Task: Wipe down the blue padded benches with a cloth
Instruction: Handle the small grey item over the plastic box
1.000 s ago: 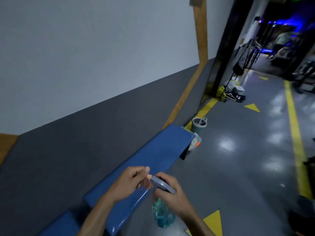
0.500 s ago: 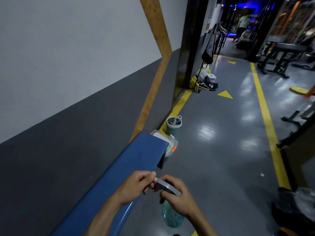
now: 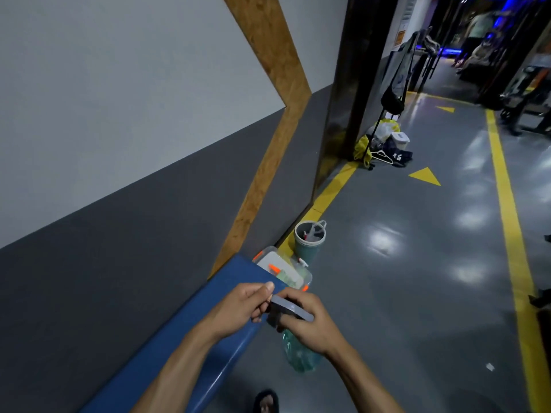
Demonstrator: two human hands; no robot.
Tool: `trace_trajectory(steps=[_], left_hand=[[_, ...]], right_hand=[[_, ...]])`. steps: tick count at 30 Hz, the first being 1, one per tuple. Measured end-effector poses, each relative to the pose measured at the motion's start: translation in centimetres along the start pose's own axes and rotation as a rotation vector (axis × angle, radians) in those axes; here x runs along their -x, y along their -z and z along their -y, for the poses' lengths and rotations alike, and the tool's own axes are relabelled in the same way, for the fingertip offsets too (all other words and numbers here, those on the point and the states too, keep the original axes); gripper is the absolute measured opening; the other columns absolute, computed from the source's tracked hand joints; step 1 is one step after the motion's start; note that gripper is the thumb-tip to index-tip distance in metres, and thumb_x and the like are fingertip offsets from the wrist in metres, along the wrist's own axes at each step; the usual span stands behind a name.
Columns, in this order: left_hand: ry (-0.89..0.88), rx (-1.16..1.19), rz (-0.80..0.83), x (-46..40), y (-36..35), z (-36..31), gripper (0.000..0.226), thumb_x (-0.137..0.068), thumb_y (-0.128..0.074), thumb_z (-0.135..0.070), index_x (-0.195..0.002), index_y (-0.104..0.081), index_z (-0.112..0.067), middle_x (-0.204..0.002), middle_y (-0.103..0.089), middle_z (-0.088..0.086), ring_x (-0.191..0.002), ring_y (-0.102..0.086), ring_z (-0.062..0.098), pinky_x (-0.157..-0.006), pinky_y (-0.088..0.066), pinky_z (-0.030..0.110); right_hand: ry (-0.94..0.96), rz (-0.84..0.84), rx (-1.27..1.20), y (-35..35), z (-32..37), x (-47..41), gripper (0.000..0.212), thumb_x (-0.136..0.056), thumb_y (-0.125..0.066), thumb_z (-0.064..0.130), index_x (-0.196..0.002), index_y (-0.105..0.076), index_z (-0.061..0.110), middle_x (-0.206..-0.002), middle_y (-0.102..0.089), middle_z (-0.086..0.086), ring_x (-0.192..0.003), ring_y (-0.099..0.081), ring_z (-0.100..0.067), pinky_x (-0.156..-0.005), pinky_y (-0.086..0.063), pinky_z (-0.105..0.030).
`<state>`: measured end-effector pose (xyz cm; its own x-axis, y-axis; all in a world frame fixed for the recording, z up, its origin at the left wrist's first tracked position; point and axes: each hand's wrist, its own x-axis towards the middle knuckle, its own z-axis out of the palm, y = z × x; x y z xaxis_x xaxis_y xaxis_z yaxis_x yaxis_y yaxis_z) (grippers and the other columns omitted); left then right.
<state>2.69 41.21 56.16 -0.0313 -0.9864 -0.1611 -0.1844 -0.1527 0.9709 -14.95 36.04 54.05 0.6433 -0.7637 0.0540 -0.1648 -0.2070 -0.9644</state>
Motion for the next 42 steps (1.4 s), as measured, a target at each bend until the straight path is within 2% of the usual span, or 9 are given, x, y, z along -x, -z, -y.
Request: trace_trajectory(steps=[7,15,22,25,27,31,35,39,42], left_hand=[[-0.053,0.062,-0.058,-14.4,2.0,1.5,0.042,-0.101,-0.046,-0.041,-0.07,-0.049,-0.012,-0.061,-0.043,-0.007,-0.06,-0.036,0.014,-0.062,-0.038,0.034],[-0.056,0.022,-0.183,-27.7,4.8,1.7,0.063,-0.087,-0.045,-0.058,-0.072,-0.053,0.004,-0.06,-0.05,0.004,-0.055,-0.046,0.008,-0.06,-0.04,0.026],[-0.012,-0.05,-0.248,-34.9,7.5,2.2,0.03,-0.102,-0.052,-0.027,-0.079,-0.056,-0.007,-0.064,-0.052,-0.005,-0.061,-0.05,0.009,-0.059,-0.04,0.024],[0.027,-0.011,-0.275,-37.6,8.0,2.5,0.012,-0.101,-0.054,-0.014,-0.094,-0.058,-0.006,-0.07,-0.05,0.012,-0.066,-0.049,0.013,-0.066,-0.041,0.016],[0.078,0.009,-0.334,-39.3,7.8,3.4,0.021,-0.099,-0.058,-0.016,-0.091,-0.058,0.002,-0.073,-0.053,0.023,-0.066,-0.05,0.012,-0.066,-0.041,0.015],[0.192,0.125,-0.485,-42.3,6.8,4.5,0.018,-0.093,-0.068,-0.015,-0.092,-0.061,0.002,-0.076,-0.067,0.002,-0.073,-0.063,0.011,-0.071,-0.05,0.025],[0.233,0.148,-0.602,-44.6,6.3,5.8,0.013,-0.091,-0.072,-0.018,-0.091,-0.064,-0.008,-0.084,-0.07,0.006,-0.081,-0.065,0.018,-0.077,-0.052,0.031],[0.281,0.141,-0.692,-46.4,6.1,8.3,0.012,-0.087,-0.075,-0.018,-0.09,-0.066,-0.01,-0.084,-0.069,0.002,-0.08,-0.064,0.012,-0.075,-0.05,0.026],[0.299,0.125,-0.73,-47.2,6.0,11.0,0.01,-0.086,-0.076,-0.019,-0.088,-0.067,-0.014,-0.085,-0.07,-0.004,-0.083,-0.066,0.008,-0.076,-0.049,0.022]], right_hand=[[-0.023,0.071,0.066,7.4,-4.8,-13.1,0.029,-0.069,-0.058,-0.006,-0.09,-0.069,0.011,-0.084,-0.069,-0.01,-0.075,-0.066,-0.03,-0.066,-0.056,-0.038],[-0.051,0.208,0.064,14.1,-8.8,-25.9,0.029,-0.067,-0.059,-0.003,-0.09,-0.069,0.011,-0.089,-0.067,-0.008,-0.081,-0.064,-0.03,-0.067,-0.053,-0.052],[-0.06,0.373,0.121,17.9,-13.0,-36.5,0.013,-0.064,-0.066,0.012,-0.076,-0.067,0.017,-0.073,-0.064,0.009,-0.071,-0.059,-0.005,-0.063,-0.043,-0.03],[-0.043,0.518,0.151,19.5,-15.2,-40.8,0.012,-0.068,-0.068,0.014,-0.077,-0.068,0.022,-0.072,-0.063,0.015,-0.069,-0.058,-0.002,-0.06,-0.042,-0.028],[-0.021,0.631,0.135,20.5,-16.8,-43.4,0.008,-0.073,-0.07,0.019,-0.078,-0.068,0.024,-0.07,-0.062,0.013,-0.068,-0.057,-0.002,-0.06,-0.04,-0.028],[-0.018,0.792,0.06,21.7,-19.5,-48.2,0.017,-0.082,-0.073,0.023,-0.089,-0.071,0.007,-0.082,-0.065,-0.016,-0.076,-0.061,-0.014,-0.065,-0.044,-0.035],[-0.04,0.941,-0.037,22.2,-22.1,-51.9,0.024,-0.089,-0.074,0.018,-0.086,-0.064,-0.003,-0.073,-0.05,-0.025,-0.063,-0.05,-0.03,-0.061,-0.036,-0.032],[-0.006,1.039,-0.014,21.6,-24.2,-54.4,0.008,-0.09,-0.072,0.018,-0.094,-0.07,0.012,-0.078,-0.062,0.0,-0.072,-0.061,-0.018,-0.065,-0.043,-0.024],[-0.071,1.097,-0.037,20.6,-26.8,-55.4,0.01,-0.092,-0.07,0.014,-0.096,-0.069,0.005,-0.074,-0.059,0.012,-0.068,-0.059,-0.007,-0.064,-0.042,-0.019]])
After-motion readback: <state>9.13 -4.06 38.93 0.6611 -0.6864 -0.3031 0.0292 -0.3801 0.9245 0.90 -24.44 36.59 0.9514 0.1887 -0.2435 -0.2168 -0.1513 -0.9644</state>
